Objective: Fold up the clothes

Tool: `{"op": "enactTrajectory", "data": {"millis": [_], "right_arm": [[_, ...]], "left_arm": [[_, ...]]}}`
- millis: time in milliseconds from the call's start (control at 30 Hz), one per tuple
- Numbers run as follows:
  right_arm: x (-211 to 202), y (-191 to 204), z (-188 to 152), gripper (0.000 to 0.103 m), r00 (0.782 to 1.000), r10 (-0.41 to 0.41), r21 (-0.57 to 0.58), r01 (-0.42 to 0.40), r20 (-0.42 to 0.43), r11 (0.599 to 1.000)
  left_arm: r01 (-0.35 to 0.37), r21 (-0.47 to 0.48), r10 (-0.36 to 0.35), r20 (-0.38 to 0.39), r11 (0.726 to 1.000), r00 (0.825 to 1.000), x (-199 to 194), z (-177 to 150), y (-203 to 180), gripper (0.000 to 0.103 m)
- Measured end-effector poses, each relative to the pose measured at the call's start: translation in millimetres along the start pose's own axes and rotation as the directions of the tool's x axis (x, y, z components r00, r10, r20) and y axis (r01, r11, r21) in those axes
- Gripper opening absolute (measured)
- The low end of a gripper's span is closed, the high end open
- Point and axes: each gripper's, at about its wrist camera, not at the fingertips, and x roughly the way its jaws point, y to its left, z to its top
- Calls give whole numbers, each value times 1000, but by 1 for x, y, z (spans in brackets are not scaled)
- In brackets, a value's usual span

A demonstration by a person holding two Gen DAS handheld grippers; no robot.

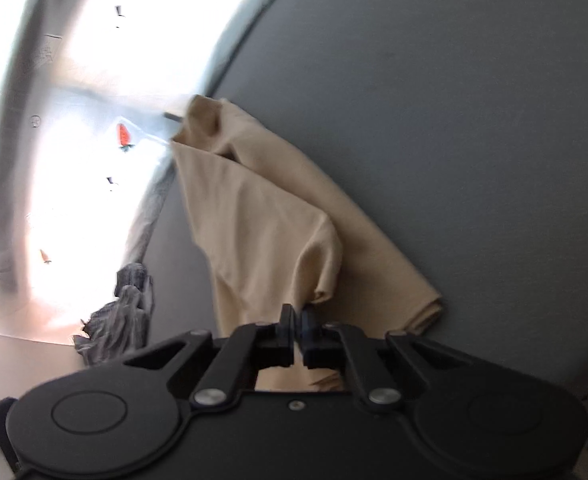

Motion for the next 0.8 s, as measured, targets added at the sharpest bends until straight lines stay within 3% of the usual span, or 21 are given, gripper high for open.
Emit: {"op": "enactTrajectory", "data": {"millis": [233, 367, 533, 633, 800], "right_arm": [[-11, -12, -11, 3, 995, -97, 13, 98, -36, 995], [-12, -12, -11, 5, 993, -106, 28, 108, -54, 994], [-19, 21, 2, 15, 987, -157, -137, 153, -17, 979], [-23, 40, 14, 19, 991, -134, -213, 134, 11, 968], [-15, 54, 37, 19, 994, -103, -248, 106, 27, 963]], "left_arm": [[11, 0, -11, -14, 1000, 1000, 2, 3, 5, 48], [5, 15, -5, -17, 1000, 1000, 3, 5, 6, 48], [-4, 9, 4, -19, 1000, 1000, 5, 8, 11, 48], [-6, -4, 6, -9, 1000, 1000, 5, 14, 15, 48], [3, -45, -3, 18, 999, 1000, 6, 28, 22, 49]]}}
